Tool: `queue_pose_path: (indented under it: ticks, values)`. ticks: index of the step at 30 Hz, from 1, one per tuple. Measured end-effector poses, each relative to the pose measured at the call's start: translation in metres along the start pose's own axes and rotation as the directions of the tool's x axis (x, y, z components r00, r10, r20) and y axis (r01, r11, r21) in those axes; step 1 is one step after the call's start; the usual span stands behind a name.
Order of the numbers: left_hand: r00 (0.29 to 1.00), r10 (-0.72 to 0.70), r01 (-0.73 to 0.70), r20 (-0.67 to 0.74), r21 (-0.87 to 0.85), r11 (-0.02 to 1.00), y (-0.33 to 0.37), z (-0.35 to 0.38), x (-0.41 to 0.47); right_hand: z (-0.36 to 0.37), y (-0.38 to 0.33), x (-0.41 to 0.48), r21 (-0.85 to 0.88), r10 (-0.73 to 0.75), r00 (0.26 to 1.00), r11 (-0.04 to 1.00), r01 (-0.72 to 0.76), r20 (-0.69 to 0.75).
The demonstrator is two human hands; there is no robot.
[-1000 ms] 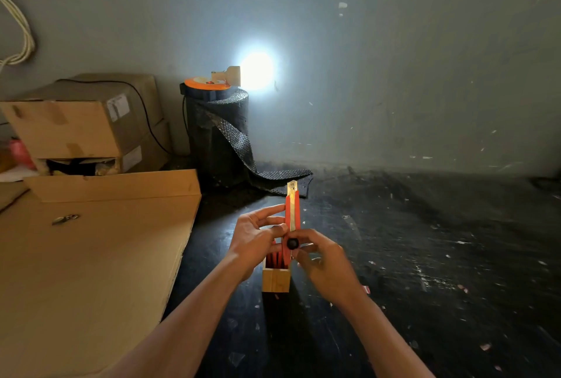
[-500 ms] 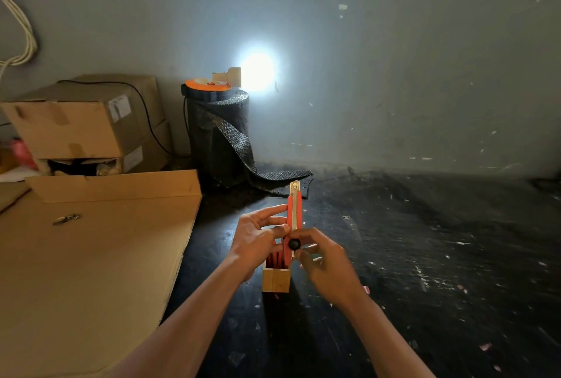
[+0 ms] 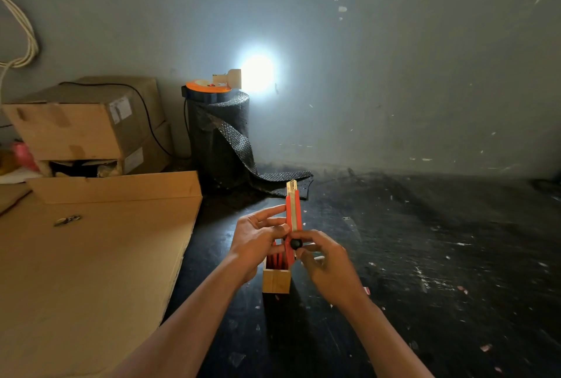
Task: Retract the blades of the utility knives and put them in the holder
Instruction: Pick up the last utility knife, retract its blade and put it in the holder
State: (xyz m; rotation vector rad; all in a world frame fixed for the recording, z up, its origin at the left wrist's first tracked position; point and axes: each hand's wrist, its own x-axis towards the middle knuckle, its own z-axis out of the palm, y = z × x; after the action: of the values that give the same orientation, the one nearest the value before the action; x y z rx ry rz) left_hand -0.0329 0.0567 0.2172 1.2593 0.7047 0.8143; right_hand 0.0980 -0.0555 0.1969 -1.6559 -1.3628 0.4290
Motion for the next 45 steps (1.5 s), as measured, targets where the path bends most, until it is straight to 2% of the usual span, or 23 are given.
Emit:
queue_pose_path:
  ticks: [11, 15, 22, 25, 29, 33, 38, 39, 41, 45]
  values:
    - [0.999, -0.036, 0.036, -0.015, 0.009, 0.999, -0.013, -0.001, 0.003, 0.021, 0.015, 0.0, 0.072, 0.103, 0.978, 0.993, -0.092, -0.179]
    - [0.999, -0.051, 0.051, -0.004, 0.001, 0.999, -0.019, -0.007, 0.007, 0.022, 0.02, 0.007, 0.089, 0.118, 0.981, 0.99, -0.105, -0.156]
    - [0.998, -0.058, 0.057, 0.005, 0.052, 0.997, -0.042, -0.014, 0.019, 0.02, 0.029, 0.043, 0.252, 0.146, 0.985, 0.96, -0.121, -0.086]
    - [0.997, -0.069, 0.071, -0.033, 0.096, 0.993, -0.056, -0.017, 0.03, 0.026, 0.037, 0.057, 0.295, 0.162, 0.985, 0.945, -0.138, -0.058]
    - [0.989, -0.009, 0.061, -0.146, 0.353, 0.934, -0.075, -0.033, 0.051, 0.035, 0.059, 0.079, 0.236, 0.24, 0.969, 0.947, -0.219, -0.062]
    - [0.989, 0.041, 0.046, -0.14, 0.564, 0.825, -0.082, -0.036, 0.051, 0.03, 0.07, 0.089, 0.169, 0.258, 0.961, 0.956, -0.238, -0.102]
    - [0.989, -0.014, 0.101, -0.146, 0.613, 0.784, -0.089, -0.032, 0.049, 0.037, 0.078, 0.095, 0.06, 0.274, 0.952, 0.961, -0.269, -0.132]
    - [0.991, -0.023, 0.101, -0.131, 0.63, 0.77, -0.085, -0.029, 0.047, 0.037, 0.075, 0.092, 0.009, 0.292, 0.951, 0.956, -0.293, -0.101]
    - [0.962, -0.204, 0.274, -0.182, 0.622, 0.734, -0.154, -0.054, 0.097, 0.096, 0.147, 0.122, -0.069, 0.444, 0.896, 0.894, -0.443, 0.002]
    - [0.96, -0.215, 0.279, -0.178, 0.608, 0.743, -0.163, -0.053, 0.087, 0.099, 0.15, 0.111, -0.109, 0.48, 0.877, 0.874, -0.475, 0.027]
